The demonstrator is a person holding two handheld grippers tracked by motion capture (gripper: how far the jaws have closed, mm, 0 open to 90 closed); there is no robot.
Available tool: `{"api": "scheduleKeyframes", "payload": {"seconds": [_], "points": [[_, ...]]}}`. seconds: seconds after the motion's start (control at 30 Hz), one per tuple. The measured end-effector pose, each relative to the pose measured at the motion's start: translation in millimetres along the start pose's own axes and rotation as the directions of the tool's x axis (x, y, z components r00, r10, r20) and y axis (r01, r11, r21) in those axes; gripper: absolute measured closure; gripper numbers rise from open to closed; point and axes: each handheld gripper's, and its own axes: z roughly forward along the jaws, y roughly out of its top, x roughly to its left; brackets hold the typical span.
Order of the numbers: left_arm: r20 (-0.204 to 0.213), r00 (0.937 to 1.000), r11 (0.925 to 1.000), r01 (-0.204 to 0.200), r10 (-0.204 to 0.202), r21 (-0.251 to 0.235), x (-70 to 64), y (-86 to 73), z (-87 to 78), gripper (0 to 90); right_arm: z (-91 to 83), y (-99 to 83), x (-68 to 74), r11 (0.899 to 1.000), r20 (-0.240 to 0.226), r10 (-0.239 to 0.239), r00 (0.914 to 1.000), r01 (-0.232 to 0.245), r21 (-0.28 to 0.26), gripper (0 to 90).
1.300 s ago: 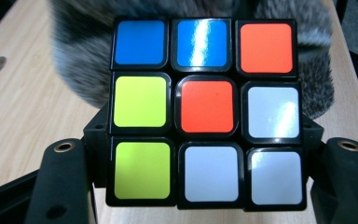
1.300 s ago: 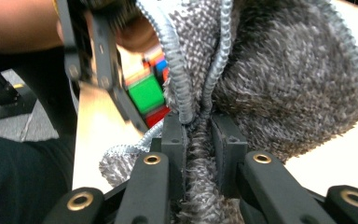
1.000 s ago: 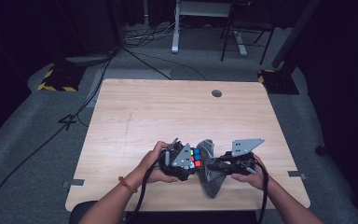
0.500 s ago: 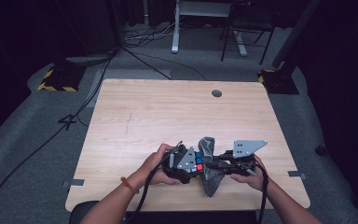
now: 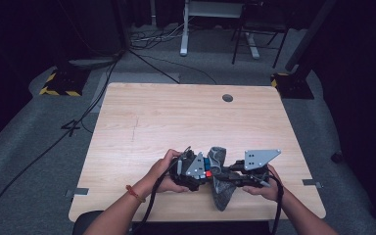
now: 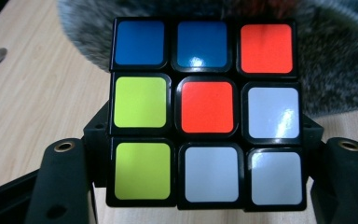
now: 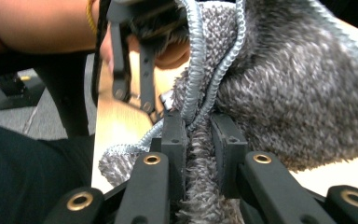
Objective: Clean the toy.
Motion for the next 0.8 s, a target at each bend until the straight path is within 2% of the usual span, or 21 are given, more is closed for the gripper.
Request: {"api": "scheduleKeyframes", "payload": {"seconds": [0.03, 0.17, 0.33, 0.4, 0.5, 0.53, 0.63, 0.8], "points": [[0.005, 1.0, 1.0, 0.003, -0.003, 0.0, -1.2, 0.0, 0.9, 33.2, -0.6, -0.1, -0.7, 1.0, 0.005, 0.007, 1.0, -0.007, -0.011, 77.7], [-0.008, 0.9994, 0.9994, -0.033, 0.033, 0.008, -7.3, 4.6, 2.1, 33.2, -1.9, -1.5, -6.3, 1.0, 0.045, 0.026, 0.9987, -0.025, -0.016, 77.7], [-0.003, 0.9999, 0.9995, -0.014, 0.014, -0.03, -2.4, 4.4, -4.7, 33.2, 0.4, -11.9, -14.9, 0.998, 0.08, 0.044, 0.9958, -0.047, 0.032, 77.7], [-0.001, 1.0, 0.9995, -0.002, 0.002, -0.031, -1.2, 3.9, -4.9, 33.1, 0.0, -14.2, -16.0, 0.999, 0.063, 0.052, 0.9966, -0.053, 0.01, 77.6], [0.004, 1.0, 0.9999, 0.005, -0.005, -0.011, -2.2, 3.3, 0.8, 32.9, -2.2, -6.8, -10.0, 0.999, 0.038, 0.032, 0.9988, -0.03, -0.035, 77.7], [0.011, 0.9999, 1.0, -0.002, 0.002, -0.007, -2.7, 3.4, 3.1, 32.8, -1.3, -4.3, -7.4, 0.999, 0.031, 0.023, 0.9993, -0.022, -0.035, 77.7], [-0.001, 0.9998, 0.9998, -0.018, 0.018, 0.013, -6.6, 4.3, 9.9, 32.7, 2.1, -1.2, -2.1, 1.0, 0.019, 0.014, 0.9997, -0.013, -0.025, 77.8], [0.006, 0.9999, 0.9993, -0.014, 0.014, 0.035, -7.7, 5.6, 18.0, 32.5, 5.4, 1.8, 1.2, 1.0, 0.015, 0.009, 0.9998, -0.009, -0.016, 77.8]]}}
